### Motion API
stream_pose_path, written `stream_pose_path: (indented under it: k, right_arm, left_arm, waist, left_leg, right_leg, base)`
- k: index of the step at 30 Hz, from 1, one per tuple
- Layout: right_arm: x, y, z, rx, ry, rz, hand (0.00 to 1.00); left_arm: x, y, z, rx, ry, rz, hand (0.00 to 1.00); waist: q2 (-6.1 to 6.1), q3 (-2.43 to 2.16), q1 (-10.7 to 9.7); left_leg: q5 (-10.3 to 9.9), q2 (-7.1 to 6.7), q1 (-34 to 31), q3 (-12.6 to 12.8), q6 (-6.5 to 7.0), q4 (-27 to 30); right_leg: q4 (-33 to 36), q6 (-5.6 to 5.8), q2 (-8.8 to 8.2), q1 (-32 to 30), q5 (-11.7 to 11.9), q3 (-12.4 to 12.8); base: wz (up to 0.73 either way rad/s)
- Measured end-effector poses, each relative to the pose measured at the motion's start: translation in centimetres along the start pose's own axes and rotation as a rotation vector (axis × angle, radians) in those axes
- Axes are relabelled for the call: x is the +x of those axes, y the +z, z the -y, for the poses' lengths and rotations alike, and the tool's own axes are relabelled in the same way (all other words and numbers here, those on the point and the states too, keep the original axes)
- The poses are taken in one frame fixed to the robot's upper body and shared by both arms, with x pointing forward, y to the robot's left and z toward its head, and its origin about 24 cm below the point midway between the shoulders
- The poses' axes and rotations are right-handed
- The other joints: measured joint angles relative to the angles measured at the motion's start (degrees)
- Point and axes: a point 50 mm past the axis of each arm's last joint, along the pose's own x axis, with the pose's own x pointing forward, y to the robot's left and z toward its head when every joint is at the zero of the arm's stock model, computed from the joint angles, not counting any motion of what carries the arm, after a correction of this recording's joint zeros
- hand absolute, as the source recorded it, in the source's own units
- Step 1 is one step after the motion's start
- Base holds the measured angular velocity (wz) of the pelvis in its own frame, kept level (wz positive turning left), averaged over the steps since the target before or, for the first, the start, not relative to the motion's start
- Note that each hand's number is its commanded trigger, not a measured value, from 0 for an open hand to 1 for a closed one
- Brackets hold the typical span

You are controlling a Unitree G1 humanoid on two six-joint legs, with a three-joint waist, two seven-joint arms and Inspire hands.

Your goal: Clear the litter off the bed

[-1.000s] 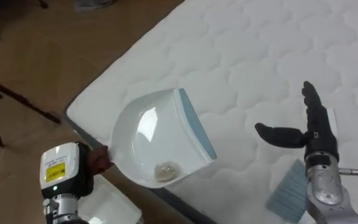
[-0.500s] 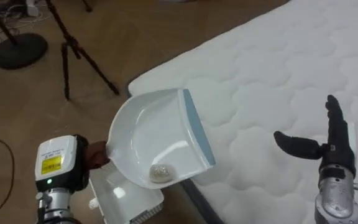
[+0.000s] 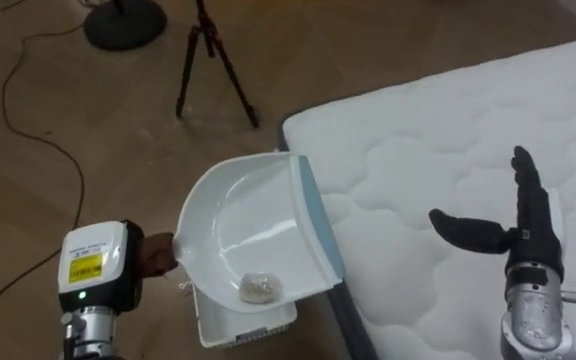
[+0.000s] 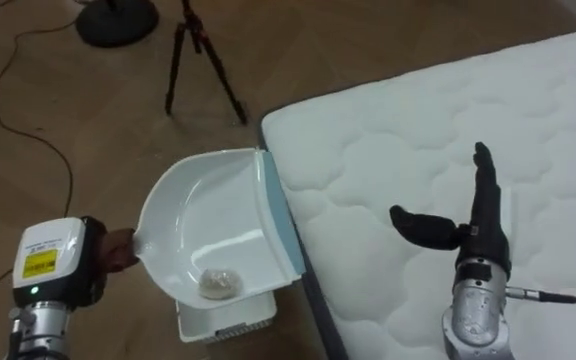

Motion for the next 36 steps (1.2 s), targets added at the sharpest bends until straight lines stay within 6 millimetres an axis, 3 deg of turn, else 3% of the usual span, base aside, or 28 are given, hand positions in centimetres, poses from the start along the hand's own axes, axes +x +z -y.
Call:
stream_pose_path:
  k: [5, 7, 8, 10, 12, 14, 15, 18, 26, 32, 36]
  right_arm:
    - [-0.1, -0.1, -0.2, -0.001, 0.006, -0.005, 0.00]
    - [-0.1, -0.6, 0.0, -0.010, 0.000, -0.023, 0.00]
    - [-0.1, -0.9, 0.0, -0.015, -0.003, -0.033, 0.00]
    - [-0.2, -1.4, 0.1, -0.025, -0.004, -0.055, 0.00]
    - [-0.3, -1.5, 0.0, -0.023, -0.004, -0.055, 0.00]
    - [-0.2, -1.3, 0.1, -0.018, -0.005, -0.045, 0.00]
    - [-0.2, -1.3, 0.1, -0.016, -0.007, -0.041, 0.00]
    - [-0.2, -1.2, 0.1, -0.019, -0.001, -0.036, 0.00]
    - [-0.2, -1.1, 0.0, -0.028, 0.009, -0.025, 0.00]
    - [-0.2, -1.5, 0.0, -0.033, 0.004, -0.034, 0.00]
    - [-0.2, -2.1, 0.2, -0.049, 0.005, -0.058, 0.00]
  left_arm:
    - [0.0, 0.1, 0.0, -0.006, -0.002, 0.009, 1.00]
    - [0.3, 0.3, -0.2, -0.013, 0.004, 0.025, 1.00]
    - [0.5, 0.4, -0.3, -0.015, 0.007, 0.031, 1.00]
    - [1.2, 0.8, -0.7, -0.025, 0.018, 0.049, 1.00]
    - [1.7, 0.9, -1.1, -0.030, 0.034, 0.059, 1.00]
    - [1.9, 0.9, -1.2, -0.042, 0.038, 0.057, 1.00]
    - [1.9, 1.0, -1.2, -0.044, 0.036, 0.060, 1.00]
    - [1.9, 0.9, -1.3, -0.048, 0.040, 0.058, 1.00]
    - [1.9, 0.8, -1.2, -0.026, 0.032, 0.043, 1.00]
    - [2.0, 0.0, -1.3, 0.006, 0.025, 0.030, 1.00]
    - [2.5, -0.9, -2.0, 0.048, 0.036, 0.028, 1.00]
  waist:
    - [-0.16, 0.19, 0.3]
    - [-0.09, 0.31, -0.4]
    - [-0.12, 0.37, -0.4]
    - [0.31, 0.70, -0.5]
    - [0.44, 0.84, -0.9]
    - [0.05, 0.78, -1.8]
    - [-0.08, 0.85, -2.1]
    - [0.83, 0.50, -1.2]
    - [0.85, 0.55, -0.8]
    - [2.14, 1.20, -0.9]
    - [2.94, 1.22, -1.1]
  left_leg:
    - [-0.6, -0.21, -0.6, -0.5, 0.27, 0.8]
    - [-0.8, -0.95, -0.9, -3.0, -0.12, 1.4]
    - [-0.7, -1.06, -0.9, -3.4, -0.08, 1.5]
    - [-0.5, -1.16, -0.3, -6.5, 0.19, 1.4]
    - [0.1, -1.52, -0.2, -8.4, -0.31, 1.4]
    - [0.3, -3.03, 0.0, -10.0, -0.61, 1.5]
    - [0.2, -3.85, 0.2, -10.4, -0.56, 1.9]
    - [-0.2, -3.98, -0.3, -11.3, -0.82, 2.2]
    - [-0.6, -4.93, 0.1, -13.9, -0.89, 2.9]
    - [-1.0, -5.00, -1.1, -14.2, -0.88, 3.3]
    - [-0.9, -5.02, -3.0, -14.2, -1.02, 3.4]
  right_leg:
    - [0.3, 0.05, 0.13, 0.1, 0.0, 0.0]
    - [2.5, 0.05, 0.15, -1.0, 0.0, 0.8]
    - [3.5, 0.07, 0.23, -1.7, 0.0, 1.8]
    - [5.0, 0.31, 1.63, -4.3, -0.7, 7.7]
    - [4.2, 0.35, 2.43, -7.4, -0.3, 11.2]
    - [2.7, 0.79, 2.24, -9.2, 1.9, 13.6]
    - [3.1, 0.23, 2.24, -9.7, 5.0, 14.4]
    - [2.6, 0.10, 2.29, -9.2, 4.9, 13.1]
    - [2.7, 0.20, 2.39, -8.4, 4.3, 13.3]
    - [2.9, 0.20, 2.51, -9.5, 4.3, 13.4]
    - [3.3, 0.16, 2.38, -11.5, 4.2, 13.0]
  base:
    - [0.09]
    - [0.34]
    - [0.44]
    - [0.36]
    - [0.57]
    - [0.70]
    - [0.47]
    - [0.30]
    - [0.16]
    - [0.03]
    - [0.00]
